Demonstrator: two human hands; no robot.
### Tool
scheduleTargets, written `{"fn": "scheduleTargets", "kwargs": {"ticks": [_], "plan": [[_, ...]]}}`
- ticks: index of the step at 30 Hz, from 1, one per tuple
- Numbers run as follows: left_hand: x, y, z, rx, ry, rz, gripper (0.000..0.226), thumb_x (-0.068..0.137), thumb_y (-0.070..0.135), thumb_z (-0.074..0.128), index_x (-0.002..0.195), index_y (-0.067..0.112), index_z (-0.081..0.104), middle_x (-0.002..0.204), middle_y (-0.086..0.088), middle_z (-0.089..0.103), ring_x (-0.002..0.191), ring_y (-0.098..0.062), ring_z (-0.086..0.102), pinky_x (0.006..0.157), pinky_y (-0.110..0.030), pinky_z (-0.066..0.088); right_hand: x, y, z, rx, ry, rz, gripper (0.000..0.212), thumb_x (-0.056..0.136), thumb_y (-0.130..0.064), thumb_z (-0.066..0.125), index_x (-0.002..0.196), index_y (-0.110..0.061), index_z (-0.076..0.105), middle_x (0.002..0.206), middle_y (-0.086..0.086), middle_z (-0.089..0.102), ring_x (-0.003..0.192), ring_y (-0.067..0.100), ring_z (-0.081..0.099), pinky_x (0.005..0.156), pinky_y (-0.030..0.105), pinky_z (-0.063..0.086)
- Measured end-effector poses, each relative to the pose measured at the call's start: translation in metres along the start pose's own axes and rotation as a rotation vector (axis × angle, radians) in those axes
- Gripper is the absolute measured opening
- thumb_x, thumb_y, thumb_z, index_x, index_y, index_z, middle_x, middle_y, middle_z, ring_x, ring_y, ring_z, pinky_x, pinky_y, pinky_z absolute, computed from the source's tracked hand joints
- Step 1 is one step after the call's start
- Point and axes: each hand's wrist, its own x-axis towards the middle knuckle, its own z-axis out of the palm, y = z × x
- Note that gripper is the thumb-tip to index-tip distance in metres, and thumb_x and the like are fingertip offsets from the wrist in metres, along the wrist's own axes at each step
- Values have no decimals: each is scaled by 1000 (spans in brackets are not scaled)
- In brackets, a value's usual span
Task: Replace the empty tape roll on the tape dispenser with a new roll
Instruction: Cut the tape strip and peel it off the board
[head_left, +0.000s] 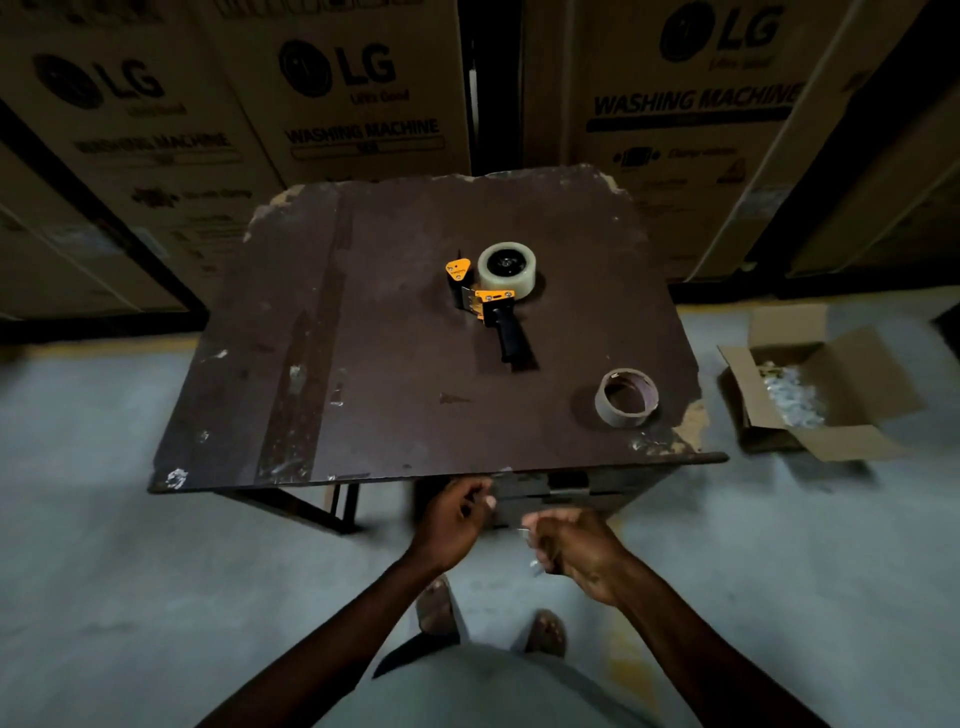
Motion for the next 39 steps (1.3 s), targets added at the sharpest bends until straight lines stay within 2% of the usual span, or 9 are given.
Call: {"fn": "scheduleTargets", "kwargs": {"ticks": [4,7,9,13,16,21,25,31,39], "plan": [[-1,16,11,-186,-181,-200,31,97,37,55,127,27,60,128,3,61,107,-6,58,89,-29,50,-25,-2,-7,-101,-4,-74,18,95,0,56,92,-4,74,69,11,67,51,17,57,47,26,46],[-2,27,15,-426,-357,-395,39,96,51,52,116,22,69,116,-5,71,109,-23,65,85,-42,58,-39,-13,-4,-177,32,-174,18,95,-5,58,91,-5,75,68,9,68,54,17,58,50,27,47],[-3,34,17,-566,-401,-410,38,98,42,53,118,14,69,112,-15,70,101,-31,68,84,-46,58,-44,-24,-1,-234,77,-247,17,94,-13,63,89,-3,75,70,12,70,59,19,60,52,28,48],[-1,51,16,-677,-350,-367,28,97,22,57,120,8,65,103,-15,69,83,-26,70,83,-49,57,-41,-38,3,-288,121,-331,13,90,-6,63,86,-1,74,78,24,73,59,22,62,49,26,49],[0,64,8,-657,-293,-328,22,96,14,58,113,3,66,92,-10,69,72,-17,66,66,-35,59,-39,-49,6,-316,206,-413,10,86,-11,72,91,-3,70,70,10,68,58,17,60,50,25,49],[1,85,-2,-703,-249,-328,14,97,12,55,101,3,65,71,-5,56,54,-12,52,56,-29,56,-31,-62,10,-287,231,-528,51,82,-18,80,126,-25,55,107,-1,63,92,19,67,78,35,59],[-2,99,-3,-743,-221,-353,24,97,17,48,78,11,61,69,-6,51,58,-16,50,53,-29,53,-29,-74,15,-318,164,-686,26,92,-2,63,111,-20,67,101,-6,70,95,16,69,78,19,55],[-3,123,-1,-883,-172,-445,49,96,53,47,109,12,71,98,-13,72,92,-29,66,68,-44,58,-20,-77,34,-600,412,-976,22,92,-16,58,103,-20,76,97,-3,73,87,12,67,78,28,55],[14,143,7,-864,33,-446,45,101,41,45,113,4,69,104,-18,74,98,-31,70,75,-33,57,-26,-72,40,-1028,574,-1099,40,91,-28,42,119,-18,69,118,-1,72,110,22,65,85,43,53]]}}
